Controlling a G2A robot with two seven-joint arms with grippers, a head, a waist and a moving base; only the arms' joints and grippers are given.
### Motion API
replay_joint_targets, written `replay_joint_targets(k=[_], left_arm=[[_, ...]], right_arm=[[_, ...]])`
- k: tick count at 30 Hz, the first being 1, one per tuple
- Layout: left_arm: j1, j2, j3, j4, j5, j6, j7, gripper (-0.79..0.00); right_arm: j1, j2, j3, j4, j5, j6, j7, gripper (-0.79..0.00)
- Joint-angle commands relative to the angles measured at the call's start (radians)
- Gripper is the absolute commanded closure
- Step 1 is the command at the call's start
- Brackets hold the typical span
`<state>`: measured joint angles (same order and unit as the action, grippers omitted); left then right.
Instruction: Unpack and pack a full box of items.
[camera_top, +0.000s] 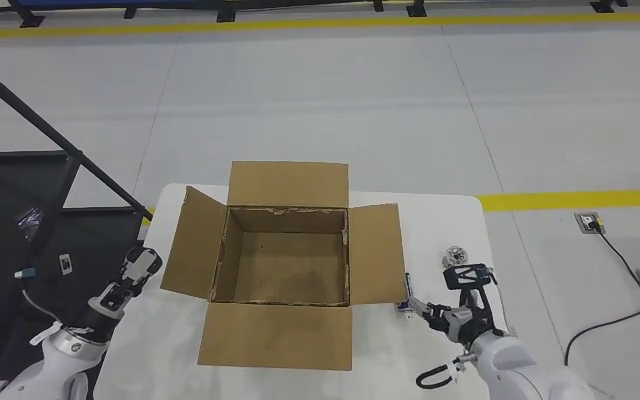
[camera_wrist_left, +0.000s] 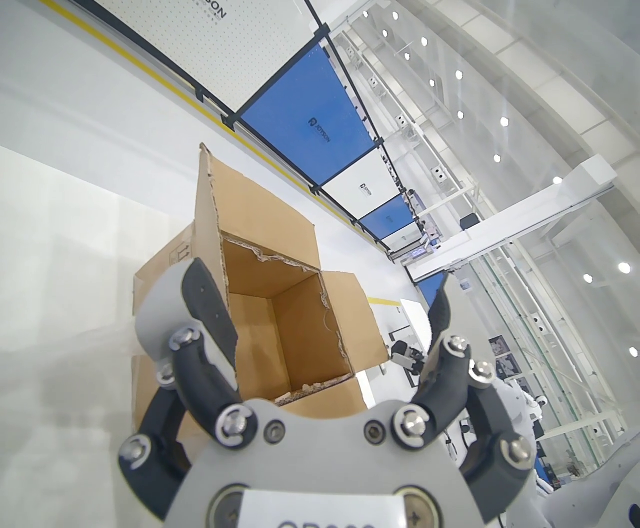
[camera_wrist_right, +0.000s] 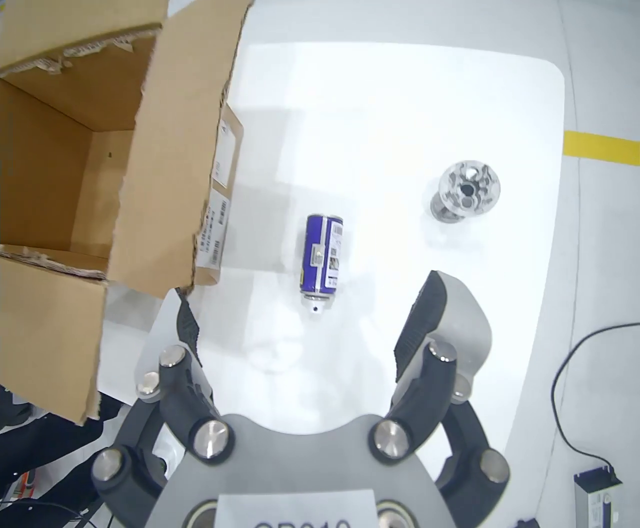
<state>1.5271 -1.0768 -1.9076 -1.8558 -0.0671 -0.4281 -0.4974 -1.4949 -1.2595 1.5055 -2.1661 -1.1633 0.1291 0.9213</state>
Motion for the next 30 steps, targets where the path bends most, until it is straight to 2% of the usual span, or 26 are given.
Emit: replay_joint_targets(k=[1, 8, 14, 18, 30], left_arm=[[-0.004, 0.001, -0.001, 0.005, 0.0, 0.002, 0.002, -0.785], [-0.009, 0.001, 0.003, 0.017, -0.005, 0.002, 0.007, -0.785], [-0.008, 0.001, 0.005, 0.021, -0.005, 0.004, 0.014, -0.785], [-0.008, 0.002, -0.001, 0.027, -0.013, 0.005, 0.019, -0.785], [-0.018, 0.004, -0.001, 0.038, -0.018, 0.01, 0.018, -0.785]], right_arm=[[-0.005, 0.0, -0.003, 0.029, -0.003, 0.02, 0.006, -0.785], [0.09, -0.003, -0.039, 0.183, 0.022, 0.016, 0.016, -0.785], [0.25, -0.019, -0.174, 0.317, -0.1, 0.125, 0.093, -0.785], [0.331, -0.03, -0.231, 0.395, -0.113, 0.161, 0.127, -0.785], [0.47, -0.058, -0.316, 0.585, -0.109, 0.217, 0.172, -0.776]])
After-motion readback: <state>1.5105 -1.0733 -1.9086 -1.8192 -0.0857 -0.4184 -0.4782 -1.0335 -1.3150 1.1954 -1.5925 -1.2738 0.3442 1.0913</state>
